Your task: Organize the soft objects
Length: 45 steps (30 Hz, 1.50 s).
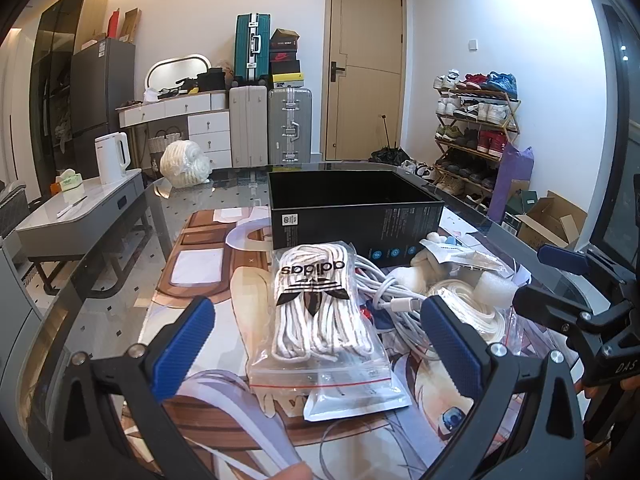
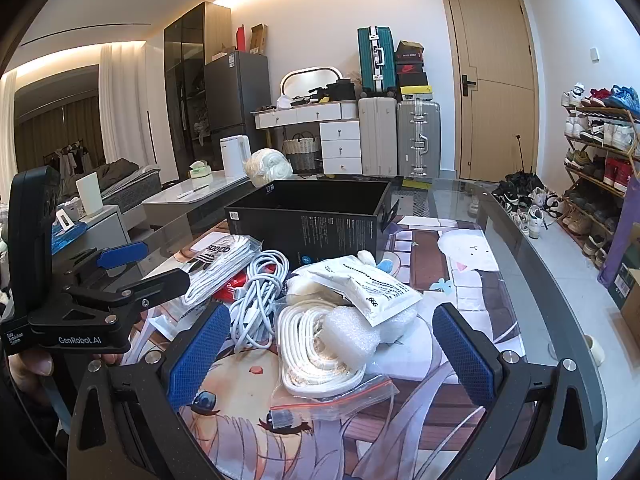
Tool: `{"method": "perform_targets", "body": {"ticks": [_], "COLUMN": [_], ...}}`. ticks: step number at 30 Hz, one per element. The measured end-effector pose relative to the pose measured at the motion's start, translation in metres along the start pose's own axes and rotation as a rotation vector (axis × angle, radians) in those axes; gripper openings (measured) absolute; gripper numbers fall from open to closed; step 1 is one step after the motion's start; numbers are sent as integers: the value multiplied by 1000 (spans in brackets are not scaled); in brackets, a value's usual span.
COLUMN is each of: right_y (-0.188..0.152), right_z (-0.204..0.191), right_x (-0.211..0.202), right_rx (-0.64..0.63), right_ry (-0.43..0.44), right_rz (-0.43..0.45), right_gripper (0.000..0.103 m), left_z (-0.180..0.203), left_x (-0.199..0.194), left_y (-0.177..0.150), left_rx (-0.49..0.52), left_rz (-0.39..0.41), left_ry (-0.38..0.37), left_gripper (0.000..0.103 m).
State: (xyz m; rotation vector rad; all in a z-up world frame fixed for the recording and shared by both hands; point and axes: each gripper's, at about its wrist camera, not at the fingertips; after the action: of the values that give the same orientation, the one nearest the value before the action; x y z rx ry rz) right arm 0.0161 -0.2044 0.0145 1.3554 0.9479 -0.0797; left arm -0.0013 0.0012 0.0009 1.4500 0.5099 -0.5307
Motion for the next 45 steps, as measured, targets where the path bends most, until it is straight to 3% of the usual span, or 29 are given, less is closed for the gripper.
{"method": "perform_targets", "body": {"ticks": [45], "right_y": [-3], "right_z": [2], "right_x": [1], "right_rx": [2], "right_ry": [3], "right_rz": [-4], "right_gripper": [103], "left_z": [0], "left_x": [2], "left_y": [-1], "left_rx": [2], "left_rz": [-1], "left_ry": [8], "left_gripper": [103]}}
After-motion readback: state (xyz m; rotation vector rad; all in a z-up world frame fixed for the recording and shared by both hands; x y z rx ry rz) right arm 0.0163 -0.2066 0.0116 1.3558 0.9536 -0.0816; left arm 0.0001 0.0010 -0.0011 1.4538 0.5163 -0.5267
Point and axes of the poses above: each gripper's, at about its wrist camera, not at the fingertips, and x roughly the way its jaws point, z to its right, y to its top, and after that the axes turned 10 degrees about -z, right-handed
